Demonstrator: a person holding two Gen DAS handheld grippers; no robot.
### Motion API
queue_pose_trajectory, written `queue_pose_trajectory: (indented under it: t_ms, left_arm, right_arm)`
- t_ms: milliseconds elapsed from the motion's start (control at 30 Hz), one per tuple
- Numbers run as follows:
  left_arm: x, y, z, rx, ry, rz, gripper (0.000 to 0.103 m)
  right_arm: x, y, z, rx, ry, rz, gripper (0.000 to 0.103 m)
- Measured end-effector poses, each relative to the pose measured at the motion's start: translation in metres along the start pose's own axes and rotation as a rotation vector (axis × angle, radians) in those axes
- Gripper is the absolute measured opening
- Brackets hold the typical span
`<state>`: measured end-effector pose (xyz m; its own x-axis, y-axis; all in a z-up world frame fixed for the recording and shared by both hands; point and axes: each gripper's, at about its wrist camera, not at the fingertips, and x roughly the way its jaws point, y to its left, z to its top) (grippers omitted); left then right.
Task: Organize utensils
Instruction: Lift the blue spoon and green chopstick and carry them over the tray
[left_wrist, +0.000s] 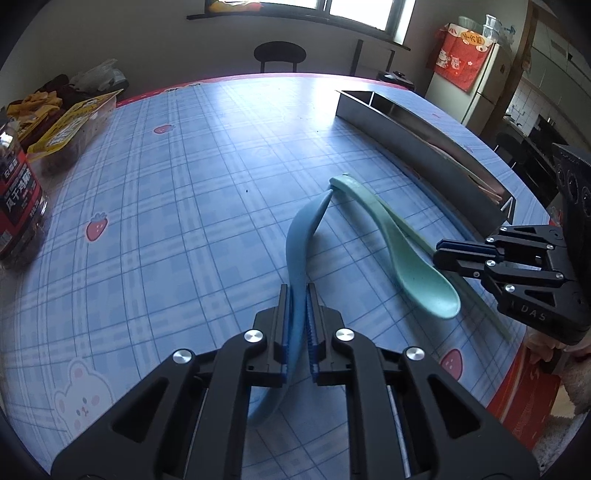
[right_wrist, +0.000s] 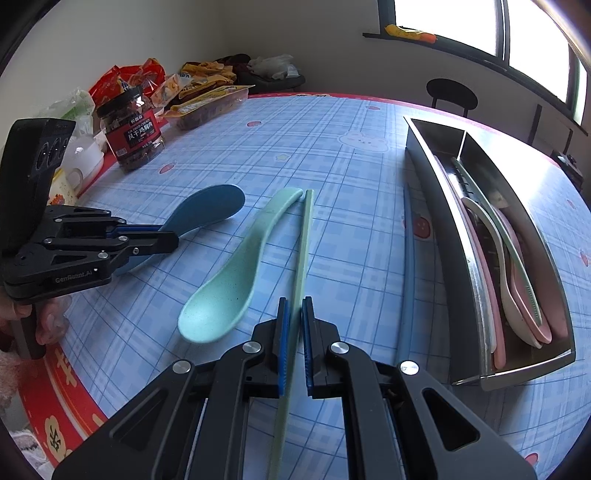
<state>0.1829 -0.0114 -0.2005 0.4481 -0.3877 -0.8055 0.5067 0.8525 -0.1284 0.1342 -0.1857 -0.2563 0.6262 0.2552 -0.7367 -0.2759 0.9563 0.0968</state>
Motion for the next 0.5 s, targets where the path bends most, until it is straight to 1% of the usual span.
queue_pose_trajectory:
  t_ms: [167,400,500]
  left_arm:
    - [-0.002,0.007,-0.006,-0.068,-0.018,-0.026,0.012]
    - [-0.006,0.007,-0.013,-0.089,-0.049,-0.016,0.011]
    - [-0.009,0.007,-0.015,-0.098,-0.055,0.006,0.011]
  right_arm:
    - [0.001,0.013,0.0,-0.059,0.001,-0.066,0.008]
    - [0.003,0.012,0.003,-0.063,0.001,-0.071,0.008]
    - [0.004,0.014,0.003,-0.067,-0.002,-0.077,0.008]
